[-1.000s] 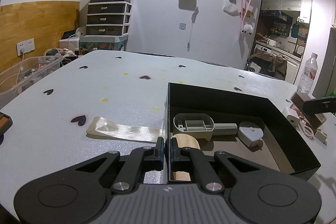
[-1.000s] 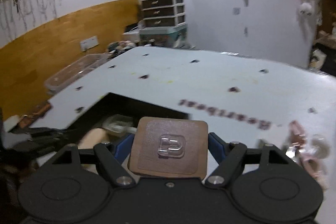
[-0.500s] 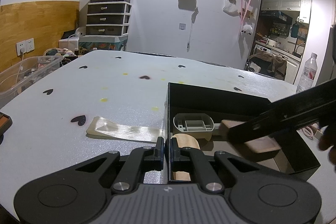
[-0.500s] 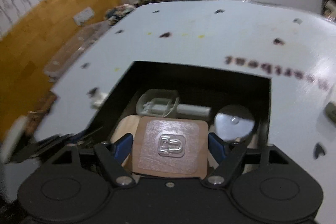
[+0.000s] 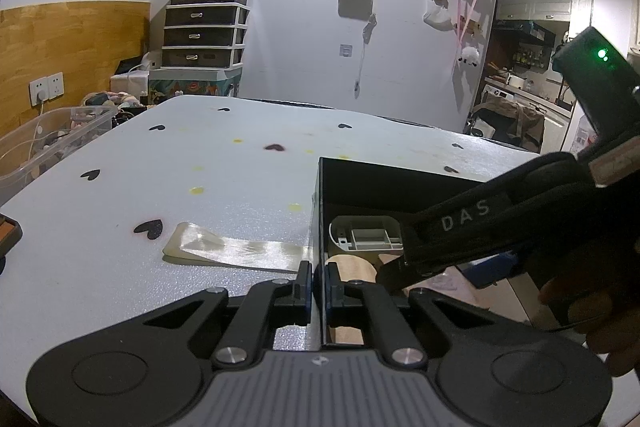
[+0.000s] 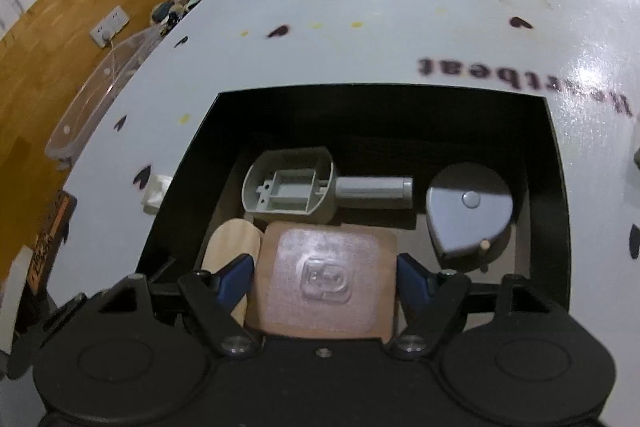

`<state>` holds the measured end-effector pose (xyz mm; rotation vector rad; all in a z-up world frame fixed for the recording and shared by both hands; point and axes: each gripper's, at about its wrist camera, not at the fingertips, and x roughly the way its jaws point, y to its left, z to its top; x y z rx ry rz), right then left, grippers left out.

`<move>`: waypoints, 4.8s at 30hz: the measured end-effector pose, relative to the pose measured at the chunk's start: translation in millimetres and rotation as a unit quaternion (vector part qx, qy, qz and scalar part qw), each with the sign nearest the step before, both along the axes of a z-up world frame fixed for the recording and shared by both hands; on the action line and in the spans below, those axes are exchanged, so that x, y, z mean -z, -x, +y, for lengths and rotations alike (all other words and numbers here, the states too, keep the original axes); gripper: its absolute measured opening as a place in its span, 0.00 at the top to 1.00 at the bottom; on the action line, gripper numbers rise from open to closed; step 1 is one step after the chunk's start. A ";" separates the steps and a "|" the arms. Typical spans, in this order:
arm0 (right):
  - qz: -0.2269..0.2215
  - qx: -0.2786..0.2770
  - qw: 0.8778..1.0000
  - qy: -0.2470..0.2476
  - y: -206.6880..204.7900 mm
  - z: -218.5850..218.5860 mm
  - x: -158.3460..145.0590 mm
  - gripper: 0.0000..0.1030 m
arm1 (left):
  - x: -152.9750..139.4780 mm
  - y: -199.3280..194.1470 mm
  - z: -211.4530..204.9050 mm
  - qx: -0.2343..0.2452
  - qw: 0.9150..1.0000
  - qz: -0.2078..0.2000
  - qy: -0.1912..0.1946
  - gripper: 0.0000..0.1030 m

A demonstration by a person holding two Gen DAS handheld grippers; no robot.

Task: Organize rigid objects
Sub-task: 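Carry the brown pad over the black box and release it inside, then move the right gripper to the small boxed item and grasp it, then carry the small boxed item into the black box and release it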

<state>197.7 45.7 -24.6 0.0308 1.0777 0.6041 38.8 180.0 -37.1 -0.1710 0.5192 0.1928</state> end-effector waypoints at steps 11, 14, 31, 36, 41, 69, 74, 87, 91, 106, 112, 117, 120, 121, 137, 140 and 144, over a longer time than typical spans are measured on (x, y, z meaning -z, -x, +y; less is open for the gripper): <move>-0.031 -0.016 0.999 -0.019 11.7 -13.4 -23.8 0.16 | 0.2 0.3 0.2 0.000 1.000 0.000 0.000 0.94; -0.039 -0.015 0.999 -0.023 14.1 -18.5 -28.9 0.14 | 0.1 0.4 -0.1 0.000 1.000 0.000 0.000 0.94; -0.113 -0.014 0.991 -0.065 47.3 -84.9 -63.9 0.12 | 2.0 -1.1 -1.7 -0.002 1.000 0.001 0.000 0.95; -0.149 0.042 0.985 -0.077 56.3 -141.6 -78.3 0.11 | 2.4 -1.0 -0.7 -0.001 1.000 0.001 0.003 0.94; -0.183 0.110 0.975 -0.065 58.8 -200.3 -86.2 0.10 | 4.2 1.8 3.0 0.003 1.000 -0.010 0.009 0.94; -0.237 0.136 0.958 0.086 -25.5 -254.2 5.4 0.19 | 1.2 2.7 4.5 0.008 1.000 -0.008 0.008 0.93; -0.226 0.128 0.960 0.108 -44.4 -273.9 21.5 0.30 | 1.1 2.6 4.5 0.008 1.000 -0.008 0.008 0.93; -0.212 0.091 0.970 0.079 -67.6 -291.9 38.5 0.42 | 0.9 2.4 4.3 0.008 1.000 -0.007 0.007 0.93; -0.210 0.083 0.971 0.078 -67.3 -290.1 37.7 0.49 | 1.0 2.5 4.3 0.008 1.000 -0.008 0.008 0.93; -0.183 0.089 0.977 0.066 -70.5 -289.9 33.8 0.66 | -4.6 2.3 4.1 0.006 1.000 -0.011 -0.001 0.94; -0.185 0.097 0.976 0.057 -59.7 -290.5 34.4 0.68 | -7.9 -0.3 7.0 -0.001 1.000 -0.008 -0.005 0.96; -0.181 0.098 0.977 0.062 -40.8 -294.0 32.5 0.68 | -11.1 -3.7 -0.3 -0.001 1.000 -0.011 -0.015 0.97; -0.177 0.106 0.977 0.054 -28.0 -299.1 29.7 0.68 | -10.8 -2.8 1.6 -0.006 1.000 -0.012 -0.011 0.97; -0.177 0.109 0.977 0.049 -23.3 -301.4 27.5 0.68 | -11.5 -3.4 0.7 -0.006 1.000 -0.010 -0.014 0.98; -0.206 -0.002 0.974 -0.094 34.0 -229.9 -48.2 0.68 | -12.2 -3.3 -0.7 -0.002 1.000 -0.006 -0.022 0.98; -0.193 -0.036 0.975 -0.106 34.7 -198.4 -57.3 0.68 | -12.1 -3.2 -0.8 -0.002 1.000 -0.007 -0.021 0.98; -0.162 -0.063 0.979 -0.108 35.0 -160.9 -62.4 0.68 | -12.2 -3.3 -0.8 -0.002 1.000 -0.006 -0.021 0.98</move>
